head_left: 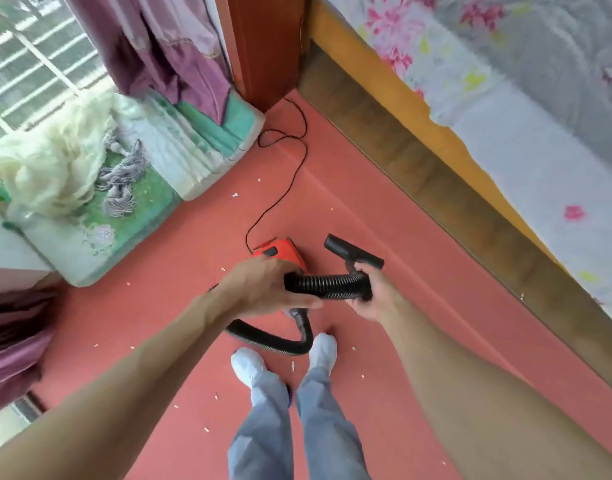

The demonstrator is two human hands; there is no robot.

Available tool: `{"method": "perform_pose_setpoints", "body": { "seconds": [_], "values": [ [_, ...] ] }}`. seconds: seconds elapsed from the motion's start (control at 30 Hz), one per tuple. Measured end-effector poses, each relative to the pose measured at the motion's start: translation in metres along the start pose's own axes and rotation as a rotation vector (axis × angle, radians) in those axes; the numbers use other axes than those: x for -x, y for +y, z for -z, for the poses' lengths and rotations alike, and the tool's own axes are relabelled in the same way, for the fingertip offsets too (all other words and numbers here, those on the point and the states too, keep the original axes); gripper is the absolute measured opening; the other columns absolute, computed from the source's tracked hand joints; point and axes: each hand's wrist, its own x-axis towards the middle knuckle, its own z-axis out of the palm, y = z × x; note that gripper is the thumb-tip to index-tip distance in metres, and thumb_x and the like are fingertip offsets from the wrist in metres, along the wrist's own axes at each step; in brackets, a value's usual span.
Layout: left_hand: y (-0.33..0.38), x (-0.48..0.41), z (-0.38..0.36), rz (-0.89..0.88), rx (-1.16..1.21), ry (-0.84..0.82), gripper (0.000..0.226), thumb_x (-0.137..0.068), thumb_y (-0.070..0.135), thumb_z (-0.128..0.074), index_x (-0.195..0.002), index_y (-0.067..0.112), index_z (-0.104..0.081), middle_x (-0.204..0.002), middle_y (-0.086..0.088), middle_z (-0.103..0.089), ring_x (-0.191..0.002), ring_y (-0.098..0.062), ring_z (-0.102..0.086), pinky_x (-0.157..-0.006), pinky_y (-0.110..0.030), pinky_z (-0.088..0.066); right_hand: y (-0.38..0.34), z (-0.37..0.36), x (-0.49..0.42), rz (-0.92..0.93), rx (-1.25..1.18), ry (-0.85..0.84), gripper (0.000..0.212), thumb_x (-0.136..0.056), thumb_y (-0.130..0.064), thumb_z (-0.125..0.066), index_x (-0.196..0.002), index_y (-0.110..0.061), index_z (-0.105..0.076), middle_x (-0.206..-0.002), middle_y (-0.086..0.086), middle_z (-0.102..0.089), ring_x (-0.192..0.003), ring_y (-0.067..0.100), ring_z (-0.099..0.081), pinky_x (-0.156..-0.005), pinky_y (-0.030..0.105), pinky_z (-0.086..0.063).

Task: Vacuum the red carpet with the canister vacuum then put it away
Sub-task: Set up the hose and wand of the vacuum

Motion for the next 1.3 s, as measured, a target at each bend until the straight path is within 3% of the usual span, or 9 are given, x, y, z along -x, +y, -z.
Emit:
{"method": "perform_pose_setpoints", "body": {
  "seconds": [0.23, 0.4, 0.53, 0.67, 0.83, 1.0, 1.1, 1.2, 1.3],
  "values": [
    [-0.026, -0.052, -0.038, -0.004, -0.180, 0.106, 0.047, -0.079, 0.071, -0.053, -0.093, 0.027, -0.061, -0.081, 0.006, -0.064, -0.076, -0.019, -0.060, -0.065, -0.032, -0.046, 0.022, -0.011, -0.088, -0.006, -0.156, -0.148, 0.019, -0.093, -0.021, -0.062, -0.100, -0.006, -0.054, -0.084, 0.010, -0.056, -0.072, 0.020, -0.060, -0.070, 0.033, -0.054],
    [-0.054, -0.049, -0.058, 0.072, -0.156, 0.030, 0.042, -0.076, 0.068, -0.057, -0.090, 0.028, -0.056, -0.083, 0.008, -0.062, -0.076, -0.014, -0.059, -0.064, -0.030, -0.043, 0.044, -0.033, -0.119, 0.017, -0.209, -0.072, 0.023, -0.092, -0.023, -0.065, -0.102, -0.004, -0.055, -0.080, 0.010, -0.059, -0.065, 0.017, -0.061, -0.055, 0.027, -0.056],
    [-0.062, -0.043, -0.057, 0.102, -0.157, 0.021, 0.031, -0.079, 0.060, -0.057, -0.086, 0.031, -0.048, -0.082, 0.011, -0.058, -0.075, -0.011, -0.056, -0.063, -0.026, -0.040, 0.055, -0.055, -0.130, -0.025, -0.328, -0.139, 0.027, -0.095, -0.029, -0.061, -0.102, -0.004, -0.053, -0.080, 0.011, -0.058, -0.068, 0.016, -0.059, -0.067, 0.028, -0.052],
    [-0.061, -0.046, -0.036, 0.108, -0.275, 0.053, 0.035, -0.079, 0.059, -0.059, -0.093, 0.027, -0.054, -0.080, 0.007, -0.057, -0.079, -0.013, -0.058, -0.063, -0.028, -0.040, 0.068, -0.069, -0.140, -0.065, -0.376, -0.237, 0.028, -0.096, -0.033, -0.058, -0.099, -0.006, -0.052, -0.071, 0.009, -0.060, -0.067, 0.016, -0.055, -0.072, 0.028, -0.050],
    [-0.061, -0.068, -0.036, 0.109, -0.377, 0.080, 0.024, -0.089, 0.044, -0.057, -0.090, 0.020, -0.053, -0.078, 0.004, -0.050, -0.074, -0.022, -0.051, -0.063, -0.031, -0.037, 0.048, -0.096, -0.159, 0.039, -0.362, -0.209, 0.028, -0.096, -0.032, -0.058, -0.105, -0.008, -0.047, -0.072, 0.007, -0.057, -0.066, 0.016, -0.054, -0.076, 0.027, -0.049],
    [-0.067, -0.069, -0.043, 0.139, -0.414, 0.084, 0.030, -0.093, 0.031, -0.054, -0.074, 0.017, -0.035, -0.069, 0.003, -0.034, -0.070, -0.025, -0.041, -0.061, -0.033, -0.032, 0.050, -0.113, -0.145, 0.037, -0.316, -0.162, 0.027, -0.096, -0.032, -0.059, -0.098, -0.005, -0.051, -0.073, 0.010, -0.059, -0.049, 0.016, -0.063, -0.048, 0.027, -0.052],
    [-0.073, -0.057, -0.039, 0.144, -0.409, 0.056, 0.041, -0.091, 0.034, -0.056, -0.068, 0.018, -0.028, -0.068, 0.003, -0.035, -0.066, -0.022, -0.039, -0.061, -0.031, -0.031, 0.068, -0.107, -0.136, -0.003, -0.268, -0.164, 0.029, -0.094, -0.031, -0.062, -0.102, -0.005, -0.053, -0.069, 0.010, -0.062, -0.049, 0.018, -0.064, -0.052, 0.030, -0.054],
    [-0.075, -0.047, -0.044, 0.118, -0.397, 0.061, 0.031, -0.092, 0.040, -0.057, -0.077, 0.019, -0.040, -0.074, 0.003, -0.044, -0.067, -0.021, -0.044, -0.061, -0.030, -0.032, 0.074, -0.107, -0.139, -0.004, -0.270, -0.169, 0.031, -0.093, -0.032, -0.062, -0.105, -0.005, -0.053, -0.067, 0.010, -0.062, -0.050, 0.019, -0.063, -0.051, 0.030, -0.054],
    [-0.083, -0.044, -0.049, 0.097, -0.312, 0.117, 0.025, -0.091, 0.046, -0.056, -0.102, 0.026, -0.048, -0.096, 0.007, -0.057, -0.086, -0.021, -0.057, -0.065, -0.030, -0.035, 0.064, -0.112, -0.148, 0.027, -0.270, -0.165, 0.044, -0.090, -0.039, -0.064, -0.118, -0.007, -0.053, -0.080, 0.009, -0.063, -0.063, 0.020, -0.063, -0.058, 0.031, -0.055]
  ]
}}
